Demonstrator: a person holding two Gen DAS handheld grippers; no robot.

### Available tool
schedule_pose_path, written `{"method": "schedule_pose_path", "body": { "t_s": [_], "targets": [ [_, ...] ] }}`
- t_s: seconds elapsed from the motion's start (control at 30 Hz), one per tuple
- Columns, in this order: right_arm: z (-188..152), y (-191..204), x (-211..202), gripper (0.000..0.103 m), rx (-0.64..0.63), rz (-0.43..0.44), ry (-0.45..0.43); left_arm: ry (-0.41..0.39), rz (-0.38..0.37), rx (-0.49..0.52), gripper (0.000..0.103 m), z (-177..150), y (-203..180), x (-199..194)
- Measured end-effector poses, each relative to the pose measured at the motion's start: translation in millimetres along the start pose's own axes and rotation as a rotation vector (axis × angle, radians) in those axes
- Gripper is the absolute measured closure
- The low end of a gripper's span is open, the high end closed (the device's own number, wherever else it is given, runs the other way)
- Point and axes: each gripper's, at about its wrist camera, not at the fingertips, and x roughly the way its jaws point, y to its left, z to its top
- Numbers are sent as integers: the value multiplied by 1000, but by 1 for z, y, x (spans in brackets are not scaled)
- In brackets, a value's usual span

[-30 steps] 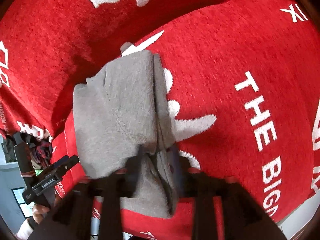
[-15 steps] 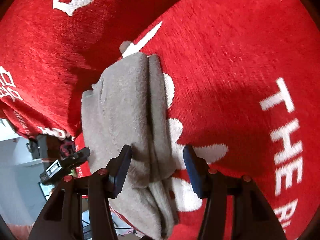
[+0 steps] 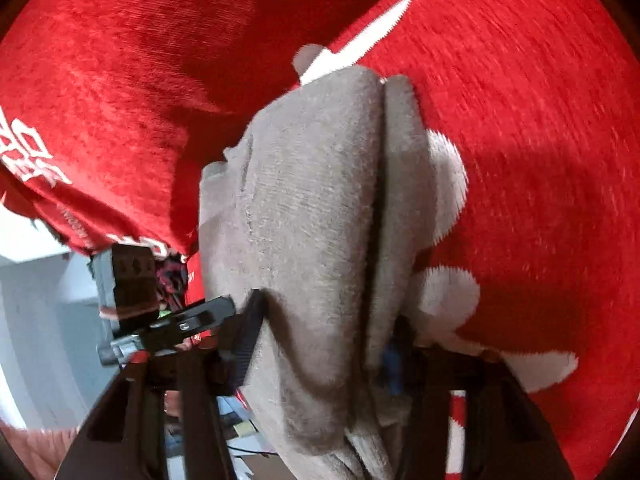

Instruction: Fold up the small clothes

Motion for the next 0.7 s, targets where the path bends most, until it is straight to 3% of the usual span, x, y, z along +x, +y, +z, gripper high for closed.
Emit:
{"method": "schedule_pose_path", "body": {
  "t_s": [0.07,0.13,0.3,0.5,0.7],
  "targets": [
    [-6,4,-5,72,14,43,-17,-24,-20,7,52,-4,1,-11],
    [-12,12,-8,73,23,86,-27,-32,-57,10,55,-6,2,-21],
    [-33,39,-13,73,33,168,-40,-46,-96,42,56,-16,0,-49],
    [-63,70,-12,73,19,199,-22,-74,-117,44,56,-45,10,-91],
    [-95,91,11,73,22,220,40,-65,-70,29,56,-86,46,-117]
  ]
}}
